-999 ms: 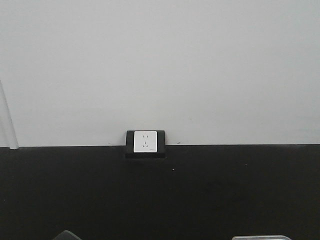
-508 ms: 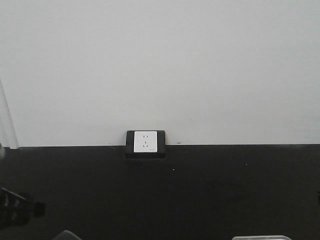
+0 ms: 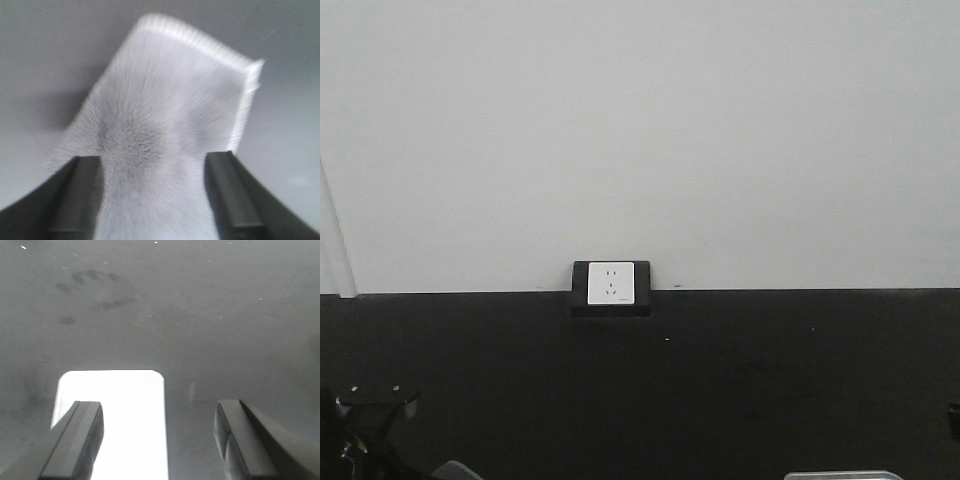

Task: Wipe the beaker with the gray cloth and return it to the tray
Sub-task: 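Grasp the gray cloth with the left gripper and lift it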

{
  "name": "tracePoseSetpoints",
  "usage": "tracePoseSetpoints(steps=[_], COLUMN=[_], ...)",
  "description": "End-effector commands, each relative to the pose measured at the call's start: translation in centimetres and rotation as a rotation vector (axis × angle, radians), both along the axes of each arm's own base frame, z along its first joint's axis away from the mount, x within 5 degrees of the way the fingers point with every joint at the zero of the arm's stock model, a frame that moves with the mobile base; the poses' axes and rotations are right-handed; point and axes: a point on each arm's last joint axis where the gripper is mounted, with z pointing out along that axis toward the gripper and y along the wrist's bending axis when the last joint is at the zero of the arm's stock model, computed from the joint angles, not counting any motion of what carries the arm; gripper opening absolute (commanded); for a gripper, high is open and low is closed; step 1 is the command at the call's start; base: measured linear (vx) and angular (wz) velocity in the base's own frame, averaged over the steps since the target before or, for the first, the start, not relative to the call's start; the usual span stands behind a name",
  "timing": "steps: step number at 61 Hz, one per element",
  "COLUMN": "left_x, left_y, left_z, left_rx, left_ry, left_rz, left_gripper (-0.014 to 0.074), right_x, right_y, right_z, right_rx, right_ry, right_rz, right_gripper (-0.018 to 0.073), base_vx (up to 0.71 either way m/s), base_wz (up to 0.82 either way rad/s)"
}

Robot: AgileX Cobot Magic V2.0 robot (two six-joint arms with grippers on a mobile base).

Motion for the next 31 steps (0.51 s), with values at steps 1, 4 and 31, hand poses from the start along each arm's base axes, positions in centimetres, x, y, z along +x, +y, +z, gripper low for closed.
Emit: tracePoseSetpoints(steps=[1,4,31], left_x=[0.9,1.0,1.0], left_y=[-0.3,-0.4,-0.3], left_z=[0.9,0.4,1.7], left_rx=[-0.017,-0.015,-0.003], left_ry=[-0.069,-0.055,-0.121], left_rz=[0.009,0.009,-0.035], left_gripper=[0.0441,0.042,-0.0008], right_x=[0.3,0.3,0.0], right_y=[-0.2,-0.2,-0.3], right_z=[2.0,2.1,1.7], right_rx=[-0.04,-0.041,-0.043], right_ry=[-0.116,-0.116,-0.071], right_rz=[0.011,0.011,0.006], right_gripper=[0.0513,0.0513,0.0513], base_vx=[0.0,0.0,0.0], base_wz=[0.0,0.0,0.0])
